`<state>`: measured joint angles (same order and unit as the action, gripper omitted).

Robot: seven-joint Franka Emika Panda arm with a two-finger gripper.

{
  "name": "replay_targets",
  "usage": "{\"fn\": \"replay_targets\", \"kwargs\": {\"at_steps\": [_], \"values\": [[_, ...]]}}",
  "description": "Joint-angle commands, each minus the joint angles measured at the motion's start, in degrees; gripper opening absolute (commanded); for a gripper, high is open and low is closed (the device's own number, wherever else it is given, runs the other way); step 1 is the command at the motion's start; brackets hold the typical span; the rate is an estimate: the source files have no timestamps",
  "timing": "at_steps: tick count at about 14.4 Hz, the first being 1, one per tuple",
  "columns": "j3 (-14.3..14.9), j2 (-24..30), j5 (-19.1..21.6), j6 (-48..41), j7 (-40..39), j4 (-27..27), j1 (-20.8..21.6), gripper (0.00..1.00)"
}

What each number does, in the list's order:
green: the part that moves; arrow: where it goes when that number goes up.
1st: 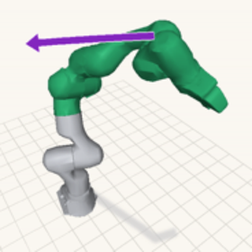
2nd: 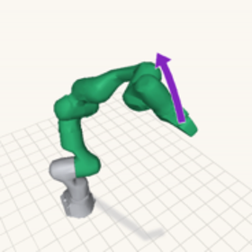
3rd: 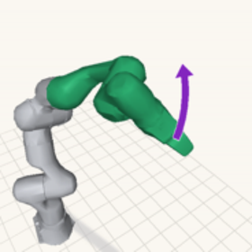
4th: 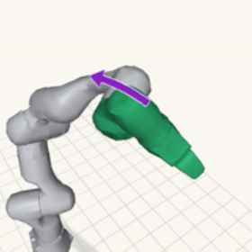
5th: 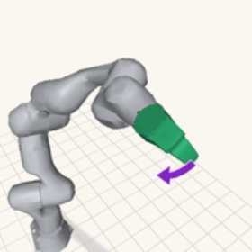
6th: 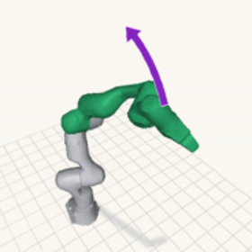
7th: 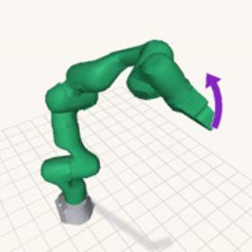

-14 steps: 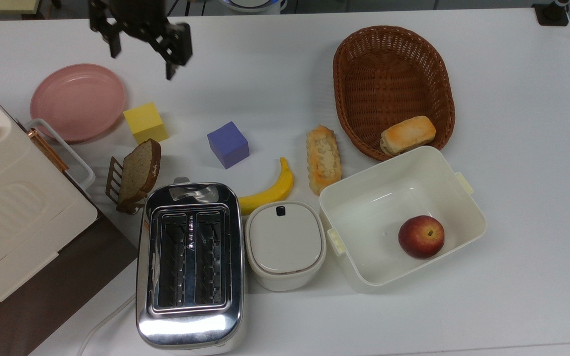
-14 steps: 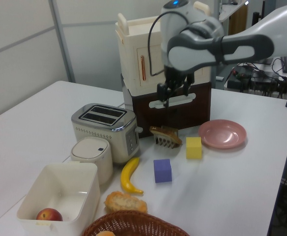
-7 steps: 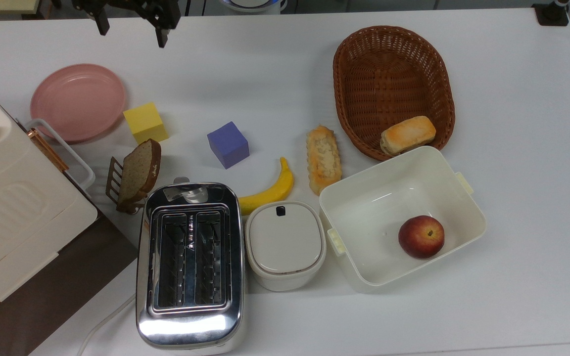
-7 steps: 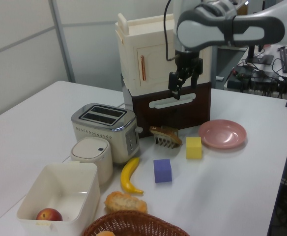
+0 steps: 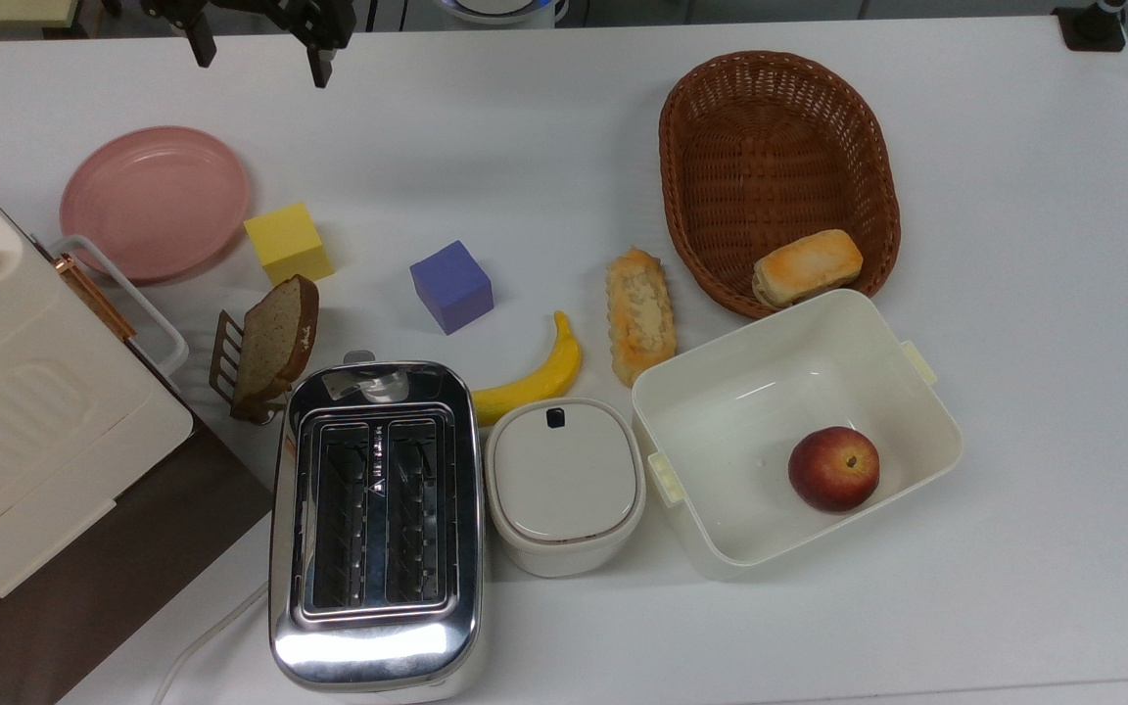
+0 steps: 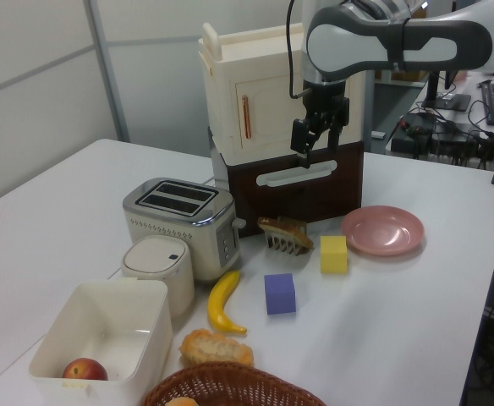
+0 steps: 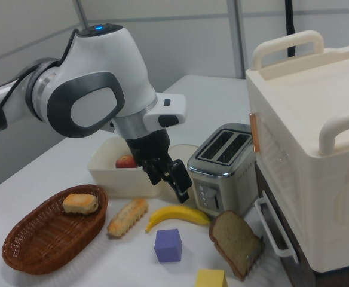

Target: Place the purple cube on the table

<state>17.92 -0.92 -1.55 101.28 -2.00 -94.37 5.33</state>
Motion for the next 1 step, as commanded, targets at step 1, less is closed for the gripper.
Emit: {"fn": "replay_targets", "kwargs": {"at_steps": [1], "values": [[0.10,0.22,1.11,-1.61,-1.43,0.59,0.03,1.00]]}}
